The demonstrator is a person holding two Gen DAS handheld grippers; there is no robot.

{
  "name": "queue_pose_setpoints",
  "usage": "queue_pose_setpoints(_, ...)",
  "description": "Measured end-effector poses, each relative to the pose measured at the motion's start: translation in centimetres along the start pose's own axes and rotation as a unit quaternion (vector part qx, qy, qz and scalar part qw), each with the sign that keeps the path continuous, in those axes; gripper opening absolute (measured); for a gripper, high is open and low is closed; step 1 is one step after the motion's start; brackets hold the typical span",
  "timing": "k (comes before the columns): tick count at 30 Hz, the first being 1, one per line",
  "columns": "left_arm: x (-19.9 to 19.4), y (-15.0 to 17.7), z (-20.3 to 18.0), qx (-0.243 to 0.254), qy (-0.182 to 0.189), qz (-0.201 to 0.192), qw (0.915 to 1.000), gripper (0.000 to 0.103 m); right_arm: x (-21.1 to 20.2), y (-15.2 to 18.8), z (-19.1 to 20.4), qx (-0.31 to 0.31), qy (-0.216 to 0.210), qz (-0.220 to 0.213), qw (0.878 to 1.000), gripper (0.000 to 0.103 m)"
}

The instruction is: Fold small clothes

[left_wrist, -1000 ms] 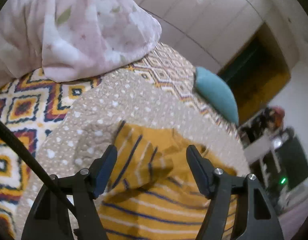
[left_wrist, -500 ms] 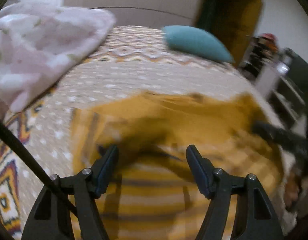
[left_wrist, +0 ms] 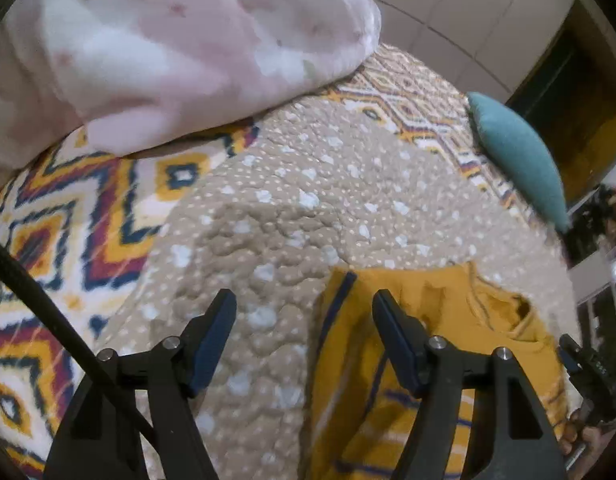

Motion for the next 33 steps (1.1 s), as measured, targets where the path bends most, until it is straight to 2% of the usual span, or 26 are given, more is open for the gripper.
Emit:
queue_pose_setpoints(3, -2.7, 1.1, 0.3, 0.021, 0.002, -0.008, 0.9997, 0.069, -3.4, -0.5, -0.7, -0.015, 0.007, -0.028, 0.999, 0.057)
queue_pose_setpoints(6, -5.2, 2.9, 0.0, 0.050, 0.016, -0.015, 0.9985, 0.070, -7.8, 0.6, -1.7, -0.031, -0.003, -0.037, 0.999, 0.060)
queue_pose_setpoints(9, -7.7, 6.1, 0.2, 0.065, 0.032, -0.023, 0.9971, 0.072, -11.1, 3.5, -1.9, -0.059, -0.019, -0.029, 0.998, 0.063)
queue_pose_setpoints(11, -8.7, 8.7, 0.5, 0.065, 0.040, -0.033, 0.9966, 0.075, -12.9, 6.8, -2.3, -0.072, -0.040, -0.012, 0.996, 0.064)
queue_pose_setpoints(14, -8.3, 12.2, 0.8, 0.045, 0.059, -0.028, 0.9969, 0.075, -12.9, 10.9, -3.0, -0.064, -0.063, 0.015, 0.996, 0.066)
queue_pose_setpoints(16, -7.2, 13.6, 0.9, 0.034, 0.061, -0.017, 0.9974, 0.075, -11.4, 13.7, -3.4, -0.051, -0.076, 0.046, 0.995, 0.065)
queue_pose_setpoints(18, -6.7, 14.2, 0.8, 0.039, 0.053, -0.030, 0.9974, 0.075, -10.2, 15.4, -3.5, -0.043, -0.090, 0.069, 0.993, 0.030)
queue_pose_setpoints(19, -6.9, 14.2, 0.8, 0.040, 0.054, -0.036, 0.9971, 0.075, -10.3, 15.5, -3.9, -0.036, -0.093, 0.060, 0.993, 0.027)
queue_pose_setpoints(20, -6.9, 14.1, 0.9, 0.037, 0.056, -0.036, 0.9971, 0.075, -10.7, 15.4, -4.4, -0.024, -0.100, 0.057, 0.993, 0.015)
queue_pose_setpoints(21, -6.7, 14.1, 1.1, 0.032, 0.061, -0.035, 0.9970, 0.075, -11.1, 15.1, -5.3, -0.007, -0.091, 0.054, 0.994, 0.008)
queue_pose_setpoints(24, -6.9, 14.3, 1.9, 0.015, 0.088, -0.040, 0.9952, 0.076, -12.1, 14.4, -7.8, -0.002, -0.011, 0.041, 0.999, 0.008)
queue_pose_setpoints(25, -7.0, 14.3, 2.1, 0.010, 0.097, -0.042, 0.9943, 0.076, -12.6, 14.3, -8.1, -0.006, 0.011, 0.039, 0.999, 0.012)
queue_pose_setpoints(26, -7.1, 14.3, 2.3, 0.003, 0.108, -0.045, 0.9931, 0.076, -13.1, 14.3, -8.0, -0.009, 0.020, 0.036, 0.999, 0.020)
queue_pose_setpoints(27, -7.2, 14.3, 2.6, -0.005, 0.119, -0.047, 0.9917, 0.076, -13.7, 14.2, -7.7, -0.012, 0.034, 0.031, 0.999, 0.022)
queue_pose_setpoints(28, -7.3, 14.3, 2.8, -0.011, 0.126, -0.048, 0.9908, 0.076, -14.8, 14.1, -7.1, -0.023, 0.071, 0.016, 0.997, 0.026)
queue_pose_setpoints(29, -7.5, 14.4, 2.9, -0.016, 0.132, -0.049, 0.9899, 0.076, -15.8, 14.0, -6.4, -0.031, 0.087, 0.001, 0.996, 0.029)
queue_pose_setpoints(30, -7.7, 14.4, 3.0, -0.018, 0.134, -0.051, 0.9895, 0.076, -16.8, 13.8, -5.9, -0.036, 0.089, -0.011, 0.995, 0.029)
queue_pose_setpoints(33, -9.1, 14.5, 3.1, -0.015, 0.133, -0.063, 0.9890, 0.076, -18.5, 13.7, -1.6, -0.059, 0.061, -0.036, 0.996, 0.029)
Point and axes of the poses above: each gripper's, at about its wrist camera, not at the fingertips, and x roughly the way its jaws point, z to its left, y to its underside, the point moved 5 cm from there along x, roughly the way its jaws point, and after that the axes turned 1 degree about -y, right-handed, at the moved point
